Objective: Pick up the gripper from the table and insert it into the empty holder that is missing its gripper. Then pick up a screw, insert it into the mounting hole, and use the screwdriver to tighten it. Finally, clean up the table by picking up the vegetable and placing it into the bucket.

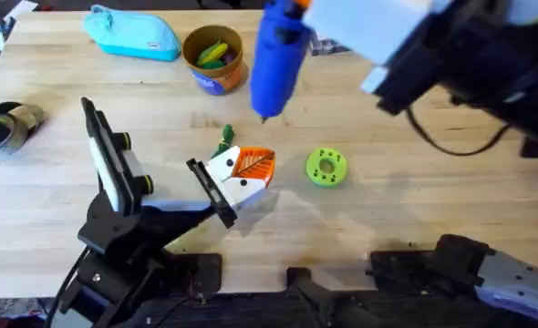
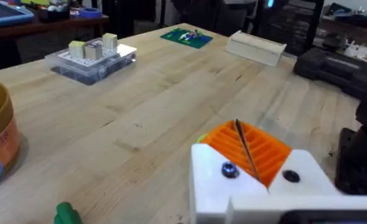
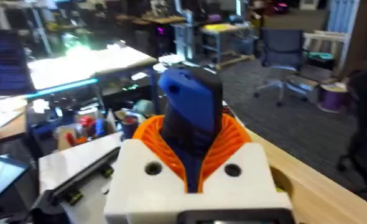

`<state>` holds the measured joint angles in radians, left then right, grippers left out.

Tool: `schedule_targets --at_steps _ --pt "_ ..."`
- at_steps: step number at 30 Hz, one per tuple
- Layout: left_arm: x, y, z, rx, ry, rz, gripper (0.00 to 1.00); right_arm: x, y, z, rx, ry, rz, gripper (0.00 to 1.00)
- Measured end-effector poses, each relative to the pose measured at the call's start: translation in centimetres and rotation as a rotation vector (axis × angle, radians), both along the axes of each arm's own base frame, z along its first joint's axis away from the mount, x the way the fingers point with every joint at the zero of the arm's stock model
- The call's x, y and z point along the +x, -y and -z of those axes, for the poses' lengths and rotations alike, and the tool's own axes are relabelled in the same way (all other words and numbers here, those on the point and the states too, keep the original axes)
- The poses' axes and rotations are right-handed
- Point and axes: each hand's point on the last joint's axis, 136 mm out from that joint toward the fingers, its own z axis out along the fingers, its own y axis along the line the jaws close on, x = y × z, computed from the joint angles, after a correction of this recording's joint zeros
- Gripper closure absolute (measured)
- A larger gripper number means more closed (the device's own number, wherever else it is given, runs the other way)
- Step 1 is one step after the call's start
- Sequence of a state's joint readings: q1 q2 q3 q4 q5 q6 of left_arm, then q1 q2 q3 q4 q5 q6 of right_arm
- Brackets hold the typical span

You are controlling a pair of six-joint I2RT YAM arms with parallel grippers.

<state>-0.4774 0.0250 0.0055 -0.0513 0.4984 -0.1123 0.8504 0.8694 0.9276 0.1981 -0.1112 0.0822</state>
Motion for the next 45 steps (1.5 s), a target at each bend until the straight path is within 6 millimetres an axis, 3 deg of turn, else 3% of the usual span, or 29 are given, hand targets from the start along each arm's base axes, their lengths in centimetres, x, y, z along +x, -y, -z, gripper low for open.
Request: schedule_targets --at_steps 6,12,23,45 --pt "0.0 0.0 0.0 0.000 0.000 -0.001 0.986 -1.5 -3.4 0.5 0.007 0.001 -0.099 0.939" --pt "0.0 0.0 0.0 0.000 0.000 -0.002 0.986 -1.5 -5.1 1.9 -0.023 -0.028 -0.126 0.942" --pt "0.0 0.0 0.0 0.000 0.000 -0.001 0.986 -0.5 -6.5 4.1 -0.091 -0.034 -0.122 0.947" --pt "0.0 0.0 0.0 0.000 0.000 -0.001 0.986 -0.3 -7.8 5.9 -0.138 -0.046 -0.150 0.956"
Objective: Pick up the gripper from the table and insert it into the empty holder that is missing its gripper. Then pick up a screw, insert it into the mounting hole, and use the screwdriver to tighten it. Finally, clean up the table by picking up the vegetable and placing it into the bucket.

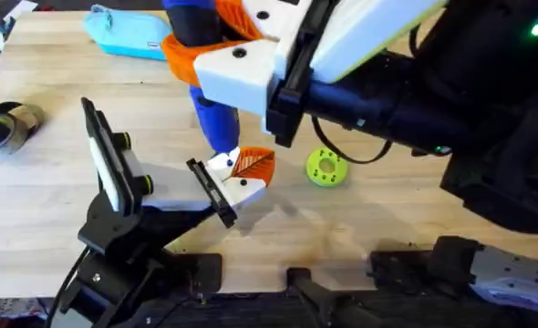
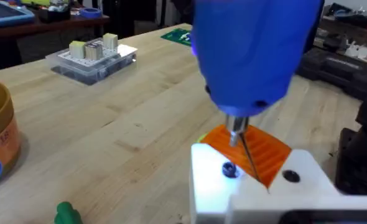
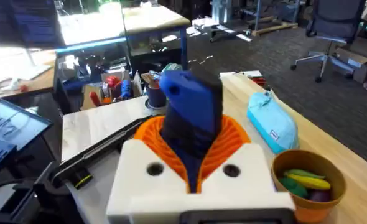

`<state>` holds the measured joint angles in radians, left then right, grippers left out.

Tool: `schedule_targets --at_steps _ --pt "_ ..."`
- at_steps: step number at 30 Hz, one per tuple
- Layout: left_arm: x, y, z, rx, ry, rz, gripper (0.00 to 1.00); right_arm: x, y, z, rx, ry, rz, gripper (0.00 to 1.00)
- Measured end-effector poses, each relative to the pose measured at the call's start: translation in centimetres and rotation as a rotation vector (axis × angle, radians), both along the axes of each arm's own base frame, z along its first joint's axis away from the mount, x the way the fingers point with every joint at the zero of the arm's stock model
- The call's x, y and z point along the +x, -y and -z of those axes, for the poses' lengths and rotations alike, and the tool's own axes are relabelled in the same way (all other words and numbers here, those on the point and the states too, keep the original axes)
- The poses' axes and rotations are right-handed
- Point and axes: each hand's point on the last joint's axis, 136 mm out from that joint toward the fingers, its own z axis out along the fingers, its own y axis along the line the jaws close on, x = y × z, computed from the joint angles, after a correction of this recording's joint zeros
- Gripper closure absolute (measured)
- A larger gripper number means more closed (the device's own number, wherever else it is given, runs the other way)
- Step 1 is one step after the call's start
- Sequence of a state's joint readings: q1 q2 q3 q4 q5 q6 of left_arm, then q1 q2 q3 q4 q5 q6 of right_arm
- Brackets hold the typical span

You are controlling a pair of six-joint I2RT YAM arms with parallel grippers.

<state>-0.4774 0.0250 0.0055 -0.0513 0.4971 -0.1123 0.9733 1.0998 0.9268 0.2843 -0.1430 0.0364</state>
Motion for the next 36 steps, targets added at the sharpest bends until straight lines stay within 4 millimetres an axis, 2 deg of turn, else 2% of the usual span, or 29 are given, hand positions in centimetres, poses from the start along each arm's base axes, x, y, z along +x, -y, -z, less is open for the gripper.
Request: schedule_targets --at_steps 17,22,36 --pt "0.0 0.0 0.0 0.000 0.000 0.000 0.986 0.2 -0.4 0.8 -0.020 -0.010 -0.005 0.958" --pt "0.0 0.0 0.0 0.000 -0.001 0.000 0.986 0.2 -0.4 1.6 -0.046 -0.027 -0.005 0.959" --pt "0.0 0.0 0.0 0.000 0.000 0.000 0.986 0.2 -0.6 1.9 -0.054 -0.033 -0.008 0.963"
